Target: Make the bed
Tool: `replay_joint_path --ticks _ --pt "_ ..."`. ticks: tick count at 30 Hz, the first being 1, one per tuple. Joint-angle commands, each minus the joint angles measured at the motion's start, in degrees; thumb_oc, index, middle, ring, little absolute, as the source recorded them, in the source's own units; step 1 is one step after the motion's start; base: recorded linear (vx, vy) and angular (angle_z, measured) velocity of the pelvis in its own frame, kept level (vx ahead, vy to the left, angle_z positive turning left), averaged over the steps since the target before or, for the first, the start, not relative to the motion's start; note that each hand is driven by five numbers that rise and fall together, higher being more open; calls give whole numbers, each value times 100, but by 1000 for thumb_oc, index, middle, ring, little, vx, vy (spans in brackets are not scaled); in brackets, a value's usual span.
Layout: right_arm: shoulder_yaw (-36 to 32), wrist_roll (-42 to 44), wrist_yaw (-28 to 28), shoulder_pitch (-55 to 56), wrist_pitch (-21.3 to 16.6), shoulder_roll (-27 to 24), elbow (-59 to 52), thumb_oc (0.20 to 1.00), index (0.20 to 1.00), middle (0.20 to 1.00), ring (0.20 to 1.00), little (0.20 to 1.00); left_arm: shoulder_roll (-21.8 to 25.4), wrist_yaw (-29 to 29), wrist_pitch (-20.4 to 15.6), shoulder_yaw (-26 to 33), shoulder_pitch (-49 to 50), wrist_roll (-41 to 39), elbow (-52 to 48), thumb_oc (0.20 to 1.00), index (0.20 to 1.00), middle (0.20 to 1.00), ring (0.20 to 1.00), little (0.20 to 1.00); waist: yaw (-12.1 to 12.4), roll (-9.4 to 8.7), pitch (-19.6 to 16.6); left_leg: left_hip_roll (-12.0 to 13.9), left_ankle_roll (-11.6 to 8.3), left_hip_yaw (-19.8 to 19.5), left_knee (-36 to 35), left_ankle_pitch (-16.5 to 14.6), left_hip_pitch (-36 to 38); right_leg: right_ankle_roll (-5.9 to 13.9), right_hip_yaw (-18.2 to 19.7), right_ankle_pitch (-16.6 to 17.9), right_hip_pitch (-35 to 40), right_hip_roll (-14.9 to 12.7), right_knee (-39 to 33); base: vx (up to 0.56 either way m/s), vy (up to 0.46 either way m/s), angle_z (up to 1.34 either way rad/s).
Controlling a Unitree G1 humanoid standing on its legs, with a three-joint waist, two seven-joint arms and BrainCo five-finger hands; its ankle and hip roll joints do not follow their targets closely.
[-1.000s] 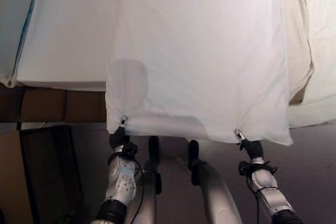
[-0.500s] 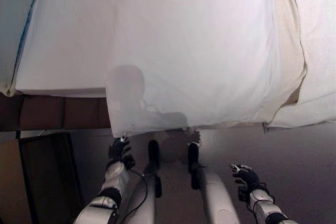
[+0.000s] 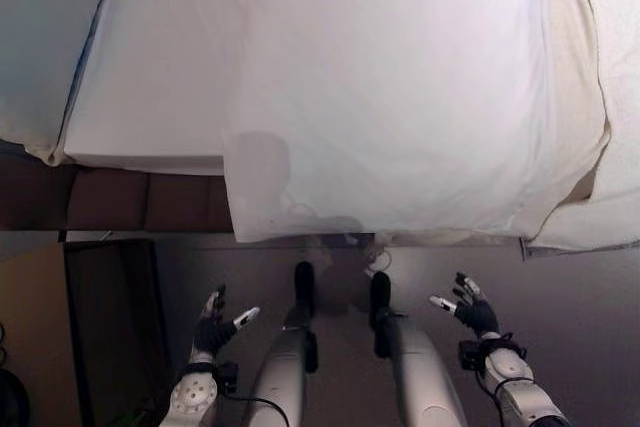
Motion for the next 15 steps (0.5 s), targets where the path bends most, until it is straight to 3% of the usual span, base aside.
replay_joint_path --ticks 1,4,6,8,10,15 --pt "102 299 482 -58 -464 -310 -402 1000 1000 1000 1000 1000 518 -782 -453 -203 -145 -134 -401 1000 1000 1000 1000 1000 -45 -292 -86 -237 47 -32 439 -753 112 865 246 1042 646 -482 -1733 0 0 0" --pt "461 858 1012 -661 -430 -602 -471 1000 1000 1000 1000 1000 974 -1712 -432 -897 -1077 -934 -959 1000 1000 1000 1000 1000 -100 -299 -111 -229 24 -18 460 -734 19 855 294 1044 524 -480 -1700 0 0 0" --pt "563 1116 1189 -893 -349 -612 -377 1000 1000 1000 1000 1000 1018 -1886 -388 -1080 -1401 -1167 -933 1000 1000 1000 1000 1000 -100 -304 -112 -224 20 -17 478 -738 -23 853 313 1046 470 -478 -1682 0 0 0" --pt "918 1604 1433 -1600 -171 -597 -125 1000 1000 1000 1000 1000 813 -2283 -184 -1572 -2374 -1901 -575 1000 1000 1000 1000 1000 -127 -317 -36 -236 -2 4 573 -732 -174 836 340 1063 325 -460 -1621 -51 -9 -3" --pt "1038 1729 1533 -1888 -108 -575 0 1000 1000 1000 1000 1000 764 -2428 -136 -1730 -2747 -2097 -378 1000 1000 1000 1000 1000 -136 -324 8 -239 -9 10 618 -739 -237 831 351 1066 256 -453 -1584 -43 -10 -1" --pt "1226 2075 1412 -2802 -39 -401 254 1000 1000 1000 1000 1000 282 -2429 30 -1975 -3983 -2605 381 1000 1000 1000 1000 1000 -171 -346 244 -214 -54 32 953 -763 -675 818 349 970 -211 -408 -1185 -50 -4 2"
